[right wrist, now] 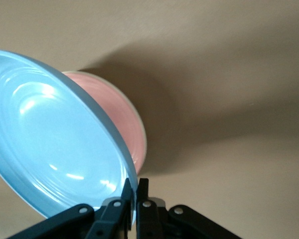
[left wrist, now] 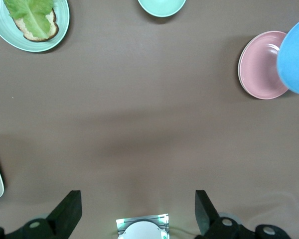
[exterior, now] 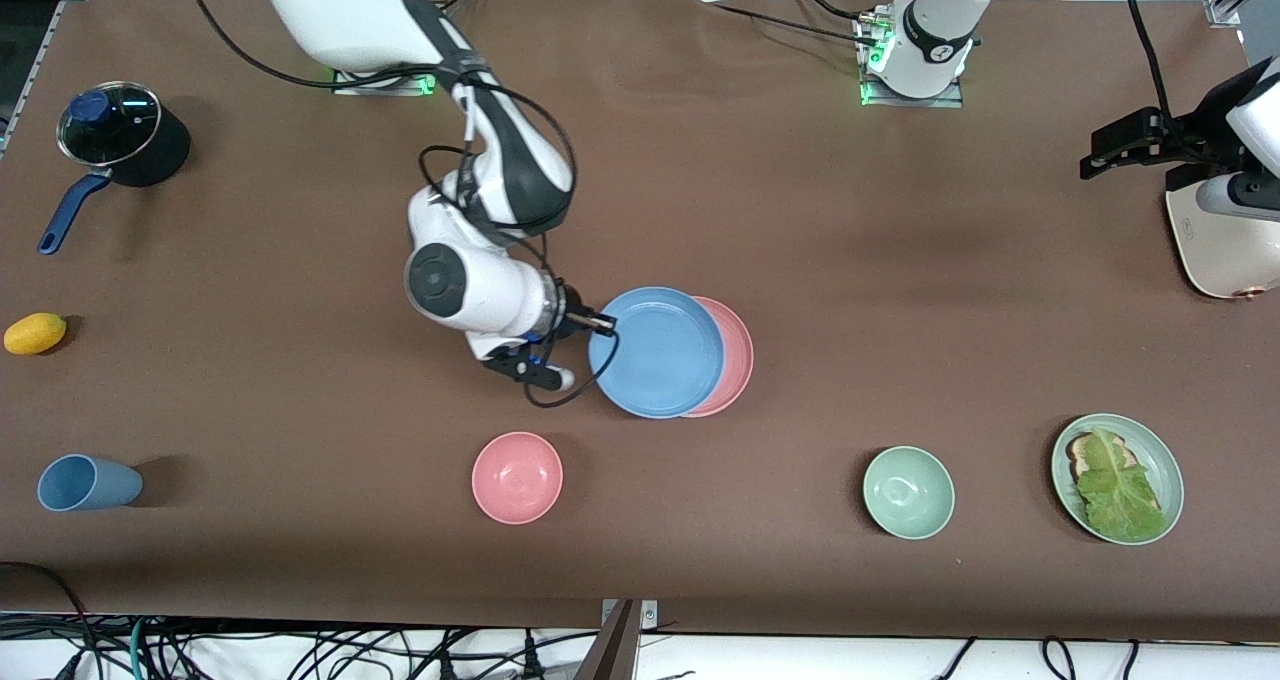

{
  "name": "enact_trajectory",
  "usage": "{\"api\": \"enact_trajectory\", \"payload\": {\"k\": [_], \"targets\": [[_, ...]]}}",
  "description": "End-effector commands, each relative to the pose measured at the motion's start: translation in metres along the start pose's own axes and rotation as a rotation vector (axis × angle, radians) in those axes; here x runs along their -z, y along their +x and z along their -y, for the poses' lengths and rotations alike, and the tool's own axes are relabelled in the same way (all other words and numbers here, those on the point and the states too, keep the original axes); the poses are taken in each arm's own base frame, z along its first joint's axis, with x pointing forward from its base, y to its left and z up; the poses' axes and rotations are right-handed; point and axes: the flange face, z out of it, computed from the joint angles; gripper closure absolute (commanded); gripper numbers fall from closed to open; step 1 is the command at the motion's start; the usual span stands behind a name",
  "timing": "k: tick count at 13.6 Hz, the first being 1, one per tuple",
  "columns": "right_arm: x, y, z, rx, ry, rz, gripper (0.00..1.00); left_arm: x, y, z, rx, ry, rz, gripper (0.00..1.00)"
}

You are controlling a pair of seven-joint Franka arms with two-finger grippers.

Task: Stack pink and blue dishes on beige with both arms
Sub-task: 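Carry the blue plate with the right gripper onto the pink plate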

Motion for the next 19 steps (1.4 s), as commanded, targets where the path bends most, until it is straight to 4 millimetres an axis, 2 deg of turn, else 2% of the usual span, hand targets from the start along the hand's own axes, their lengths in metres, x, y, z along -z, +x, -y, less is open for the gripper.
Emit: {"api": "enact_trajectory", "payload": {"k": [1, 5, 10, 14, 15, 16, 17, 19], "targets": [[-0.012, -0.005, 0.013, -0.012, 0.019, -0.019, 1.0, 0.002, 0.001, 0.003, -0.001, 0.039, -0.01, 0.0], [-0.041, -0.02, 0.021, 0.023, -0.004, -0.03, 1.0, 0.002, 0.001, 0.003, -0.004, 0.067, -0.007, 0.0], [-0.07, -0.021, 0.012, 0.083, -0.097, -0.069, 1.0, 0.001, 0.002, 0.001, -0.007, 0.055, -0.007, 0.0], [-0.079, -0.016, 0.01, 0.079, -0.082, -0.087, 1.0, 0.001, 0.002, 0.0, -0.009, 0.054, -0.007, 0.0], [-0.081, -0.016, 0.01, 0.08, -0.081, -0.087, 0.94, 0.002, 0.002, 0.0, -0.009, 0.054, -0.008, 0.0], [-0.084, -0.014, 0.009, 0.077, -0.084, -0.088, 0.29, 0.002, 0.002, 0.0, -0.009, 0.052, -0.008, 0.0], [-0.082, -0.015, 0.01, 0.086, -0.082, -0.097, 0.0, 0.002, 0.002, 0.001, -0.008, 0.052, -0.008, 0.0], [-0.072, -0.011, 0.012, 0.106, -0.087, -0.122, 0.0, 0.002, 0.002, 0.0, -0.011, 0.052, -0.008, 0.0]]}}
